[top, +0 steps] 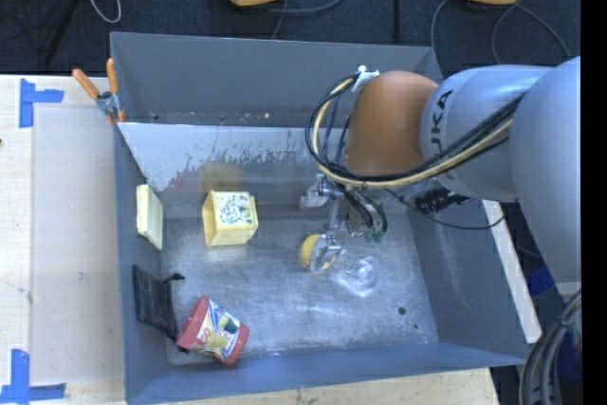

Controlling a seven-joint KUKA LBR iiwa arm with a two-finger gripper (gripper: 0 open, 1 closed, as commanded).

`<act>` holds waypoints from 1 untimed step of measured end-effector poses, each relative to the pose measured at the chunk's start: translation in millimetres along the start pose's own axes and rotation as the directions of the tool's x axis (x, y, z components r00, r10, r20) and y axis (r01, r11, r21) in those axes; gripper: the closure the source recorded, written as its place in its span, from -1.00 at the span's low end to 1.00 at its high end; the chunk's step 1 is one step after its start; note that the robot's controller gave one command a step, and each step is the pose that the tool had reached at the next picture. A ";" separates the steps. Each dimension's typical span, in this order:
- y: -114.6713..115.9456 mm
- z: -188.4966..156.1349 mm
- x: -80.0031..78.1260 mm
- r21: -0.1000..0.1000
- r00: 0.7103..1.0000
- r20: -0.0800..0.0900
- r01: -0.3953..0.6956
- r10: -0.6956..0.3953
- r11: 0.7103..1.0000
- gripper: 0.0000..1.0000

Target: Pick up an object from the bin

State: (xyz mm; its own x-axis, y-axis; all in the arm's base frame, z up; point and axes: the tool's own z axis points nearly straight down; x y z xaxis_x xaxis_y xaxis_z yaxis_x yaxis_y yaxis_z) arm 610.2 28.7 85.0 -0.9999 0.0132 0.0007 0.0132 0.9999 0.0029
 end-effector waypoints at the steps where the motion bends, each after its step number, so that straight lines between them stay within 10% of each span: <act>1: -24.4 7.3 53.9 0.002 1.000 -0.003 -0.012 0.012 1.000 1.00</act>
Offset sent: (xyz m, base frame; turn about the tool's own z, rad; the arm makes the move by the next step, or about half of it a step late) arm 0.0000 0.0000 0.0000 0.0000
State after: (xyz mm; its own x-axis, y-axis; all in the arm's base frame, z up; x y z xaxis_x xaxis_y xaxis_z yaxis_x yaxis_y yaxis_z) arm 556.0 5.0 77.6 -0.9997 0.0252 0.0034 0.0253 0.9997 0.0012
